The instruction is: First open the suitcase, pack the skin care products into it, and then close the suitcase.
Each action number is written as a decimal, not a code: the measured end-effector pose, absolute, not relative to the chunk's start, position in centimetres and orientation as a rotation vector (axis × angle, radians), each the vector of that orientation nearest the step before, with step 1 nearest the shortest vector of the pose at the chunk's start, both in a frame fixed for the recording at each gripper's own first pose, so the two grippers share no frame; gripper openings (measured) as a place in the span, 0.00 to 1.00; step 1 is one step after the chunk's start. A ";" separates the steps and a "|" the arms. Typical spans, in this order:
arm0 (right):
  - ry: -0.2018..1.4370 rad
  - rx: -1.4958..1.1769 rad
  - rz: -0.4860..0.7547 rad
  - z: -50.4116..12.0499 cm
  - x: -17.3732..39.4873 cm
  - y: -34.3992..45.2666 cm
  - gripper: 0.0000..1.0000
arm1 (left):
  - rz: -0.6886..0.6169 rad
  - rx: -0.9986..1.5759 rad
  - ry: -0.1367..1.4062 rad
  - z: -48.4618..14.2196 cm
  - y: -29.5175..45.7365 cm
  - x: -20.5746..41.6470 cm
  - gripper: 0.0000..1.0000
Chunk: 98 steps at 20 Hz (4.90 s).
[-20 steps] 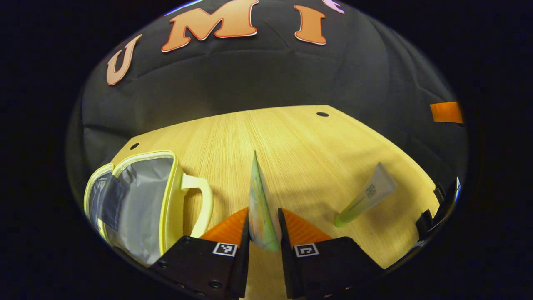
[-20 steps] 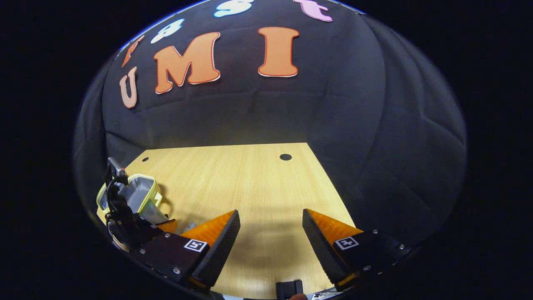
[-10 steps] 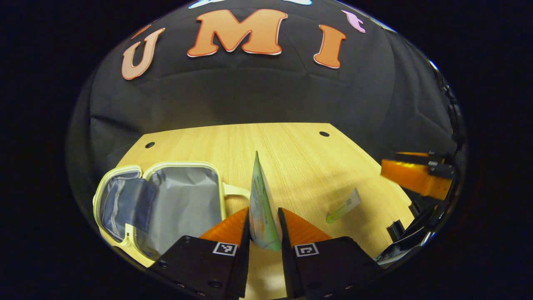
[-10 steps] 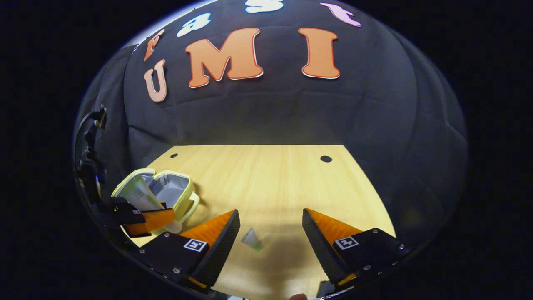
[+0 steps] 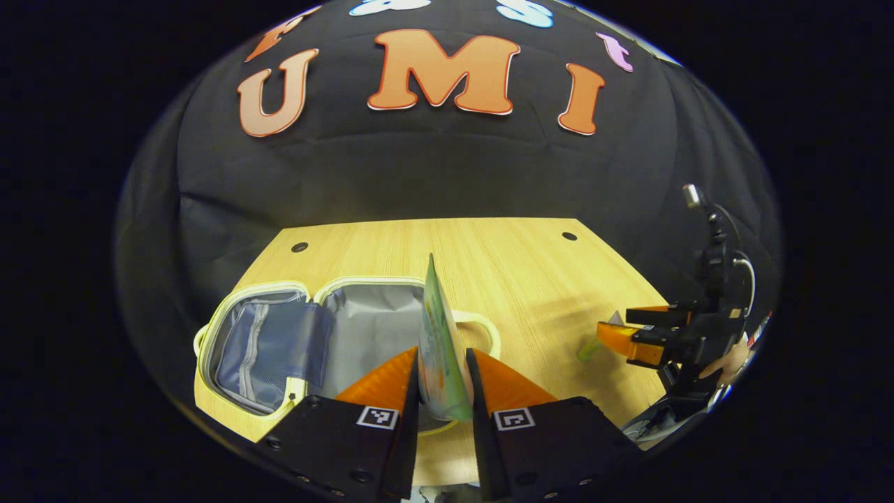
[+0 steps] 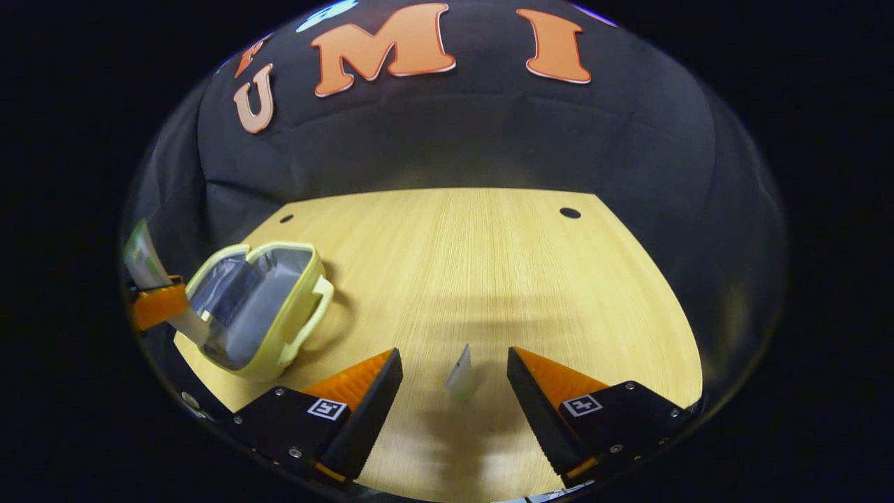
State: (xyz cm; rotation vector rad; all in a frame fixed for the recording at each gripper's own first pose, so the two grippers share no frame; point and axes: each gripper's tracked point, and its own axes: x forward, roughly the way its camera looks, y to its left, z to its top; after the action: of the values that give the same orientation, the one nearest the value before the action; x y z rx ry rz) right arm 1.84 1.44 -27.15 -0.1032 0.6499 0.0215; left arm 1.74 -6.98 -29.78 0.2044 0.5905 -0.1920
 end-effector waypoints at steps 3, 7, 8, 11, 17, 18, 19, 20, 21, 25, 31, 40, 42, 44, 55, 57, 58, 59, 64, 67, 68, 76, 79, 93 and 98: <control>0.741 -0.130 0.002 -30.5 1.9 1.0 0.93 | -0.171 0.198 0.599 -29.8 -5.5 1.3 0.35; 0.790 -0.112 -0.004 -32.3 1.8 1.1 0.76 | -0.146 0.172 0.613 -30.0 -3.8 0.8 0.35; 0.797 -0.123 -0.007 -32.6 1.8 1.1 0.73 | -0.140 0.163 0.618 -30.2 -3.5 0.7 0.35; 0.845 -0.144 -0.040 -33.7 1.6 0.4 0.45 | -0.127 0.172 0.636 -30.5 -2.1 0.5 0.35; 0.837 -0.095 -0.010 -30.8 1.2 2.7 0.31 | -0.139 0.159 0.671 -29.8 -0.1 0.8 0.35; 0.831 -0.093 0.006 -29.9 1.0 3.5 0.31 | -0.147 0.151 0.685 -29.5 0.4 0.9 0.35; 0.826 -0.087 0.023 -29.0 0.7 4.5 0.31 | -0.160 0.140 0.698 -29.1 0.7 1.2 0.35; 0.822 -0.080 0.042 -28.1 0.5 5.7 0.31 | -0.179 0.127 0.716 -28.7 0.9 1.4 0.35; 0.818 -0.067 0.061 -27.4 0.2 6.9 0.31 | -0.201 0.118 0.737 -28.3 1.1 1.6 0.35; 0.852 -0.026 0.110 -25.4 -1.7 11.8 0.31 | -0.277 0.138 0.890 -29.1 2.4 3.3 0.35; 0.850 0.015 0.114 -24.0 -3.6 16.0 0.31 | -0.272 0.087 1.200 -33.7 4.9 7.1 0.36; 0.875 0.072 0.069 -23.7 -5.7 17.5 0.31 | -0.301 0.118 1.307 -37.3 4.8 9.5 0.34; 0.884 0.068 0.070 -24.0 -5.6 17.8 0.31 | -0.302 0.128 1.304 -37.3 4.9 9.6 0.37; 0.889 0.066 0.077 -23.9 -5.5 18.3 0.31 | -0.281 0.119 1.279 -37.1 5.0 10.4 0.42; 0.898 0.024 0.156 -23.9 -3.5 21.2 0.31 | -0.207 0.133 1.173 -34.6 8.8 10.6 0.99; 0.897 0.010 0.185 -23.7 -2.8 22.4 0.36 | -0.190 0.113 1.156 -34.0 9.9 10.1 0.98; 0.896 0.001 0.203 -23.6 -2.4 23.0 0.31 | -0.177 0.101 1.149 -33.8 10.7 9.7 0.98; 0.896 -0.011 0.224 -23.6 -2.0 23.8 0.31 | -0.166 0.086 1.144 -33.7 11.5 9.4 0.99; 0.929 -0.046 0.321 -24.7 -0.4 28.3 0.31 | -0.134 0.093 1.065 -31.4 15.3 8.3 0.98; 1.003 -0.045 0.359 -26.7 -0.5 30.2 0.31 | -0.115 0.113 1.028 -30.2 17.1 7.2 0.98; 1.020 -0.037 0.367 -27.2 -0.4 30.9 0.31 | -0.108 0.119 1.022 -29.8 17.8 6.6 0.98; 1.093 -0.011 0.358 -30.6 1.1 32.9 0.31 | -0.026 0.100 1.040 -30.1 23.1 2.5 0.98; 1.082 -0.001 0.355 -30.6 1.6 33.3 0.45 | 0.001 0.064 1.048 -30.4 24.4 1.7 0.98; 1.022 0.027 0.345 -28.8 1.7 35.1 0.96 | 0.075 -0.068 0.926 -29.1 32.8 4.3 0.98; 1.014 0.030 0.334 -28.3 1.3 36.0 0.96 | 0.106 -0.203 0.882 -29.2 37.3 6.7 0.98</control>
State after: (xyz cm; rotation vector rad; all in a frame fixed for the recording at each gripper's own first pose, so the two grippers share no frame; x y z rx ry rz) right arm 1.28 35.96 -28.31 0.0297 1.0144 0.3339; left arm 6.65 37.35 -29.17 -0.2032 0.8822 0.1060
